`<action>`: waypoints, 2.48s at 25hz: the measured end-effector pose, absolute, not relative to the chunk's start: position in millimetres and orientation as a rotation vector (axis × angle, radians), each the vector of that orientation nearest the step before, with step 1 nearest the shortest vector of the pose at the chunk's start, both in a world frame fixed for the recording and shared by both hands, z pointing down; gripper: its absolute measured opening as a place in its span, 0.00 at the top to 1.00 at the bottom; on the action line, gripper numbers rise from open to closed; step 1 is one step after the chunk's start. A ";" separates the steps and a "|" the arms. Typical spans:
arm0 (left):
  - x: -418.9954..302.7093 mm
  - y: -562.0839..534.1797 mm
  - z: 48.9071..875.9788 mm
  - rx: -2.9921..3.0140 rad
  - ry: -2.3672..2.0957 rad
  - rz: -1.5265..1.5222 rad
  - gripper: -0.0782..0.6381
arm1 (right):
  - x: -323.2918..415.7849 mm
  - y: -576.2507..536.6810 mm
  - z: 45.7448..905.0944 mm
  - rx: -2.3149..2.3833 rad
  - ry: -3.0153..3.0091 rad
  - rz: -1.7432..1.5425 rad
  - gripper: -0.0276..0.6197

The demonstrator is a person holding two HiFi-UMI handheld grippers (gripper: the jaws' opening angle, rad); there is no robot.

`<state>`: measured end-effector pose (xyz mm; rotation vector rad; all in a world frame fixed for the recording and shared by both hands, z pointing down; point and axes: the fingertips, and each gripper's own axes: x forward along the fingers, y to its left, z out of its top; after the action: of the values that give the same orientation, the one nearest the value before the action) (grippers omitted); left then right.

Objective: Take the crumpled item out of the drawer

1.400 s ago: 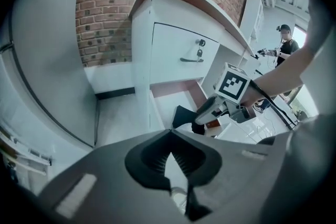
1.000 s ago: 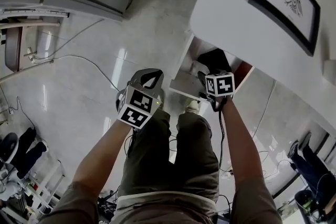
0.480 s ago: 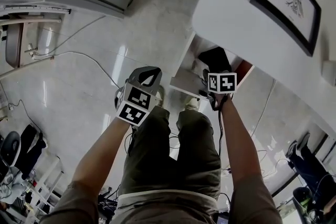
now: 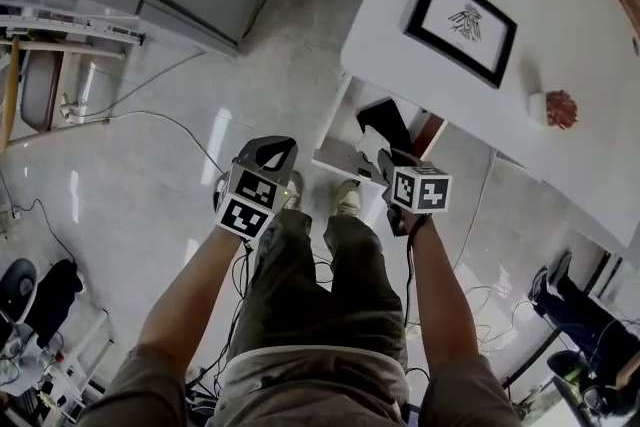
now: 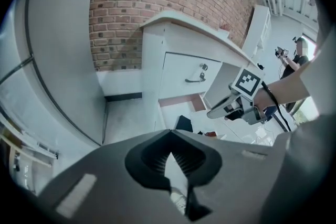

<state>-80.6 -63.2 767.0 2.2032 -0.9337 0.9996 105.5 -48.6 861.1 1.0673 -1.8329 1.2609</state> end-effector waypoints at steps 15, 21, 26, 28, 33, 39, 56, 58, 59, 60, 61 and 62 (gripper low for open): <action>-73.5 -74.8 540.4 2.371 -0.998 0.873 0.89 | 87.8 -59.6 534.0 1.189 -2.191 1.052 0.84; -73.0 -82.9 442.2 2.449 -1.066 0.765 0.89 | 92.2 -76.1 400.5 1.282 -2.377 0.884 0.84; -68.3 -83.9 360.8 2.533 -1.148 0.648 0.89 | 106.2 -73.8 303.8 1.403 -2.531 0.846 0.84; -64.1 -85.1 324.9 2.590 -1.181 0.572 0.89 | 112.1 -71.7 270.7 1.462 -2.585 0.816 0.84; -54.0 -85.5 246.7 2.720 -1.225 0.431 0.89 | 119.8 -61.3 202.7 1.558 -2.680 0.648 0.84; -52.4 -83.3 189.4 2.792 -1.276 0.341 0.89 | 120.5 -47.0 137.5 1.601 -2.765 0.430 0.84; -53.9 -61.8 107.9 2.899 -1.337 0.228 0.89 | 130.4 -7.5 64.8 1.768 -2.748 0.082 0.84; -50.9 -60.2 114.6 2.896 -1.320 0.250 0.89 | 131.5 -7.6 70.8 1.775 -2.726 0.083 0.84; -49.3 -59.7 117.4 2.899 -1.312 0.249 0.89 | 132.3 -8.2 74.6 1.777 -2.715 0.089 0.84; -47.8 -59.3 120.5 2.903 -1.304 0.250 0.89 | 133.1 -8.7 78.6 1.779 -2.706 0.096 0.84; -46.6 -59.0 123.8 2.905 -1.297 0.255 0.89 | 133.8 -9.0 82.8 1.778 -2.696 0.103 0.84; -45.8 -58.9 127.2 2.905 -1.292 0.261 0.89 | 134.2 -9.1 87.0 1.775 -2.686 0.107 0.84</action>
<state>-45.8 -58.9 127.2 2.9045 -1.2920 0.2610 134.2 -9.1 87.0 1.7747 -2.6856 0.1072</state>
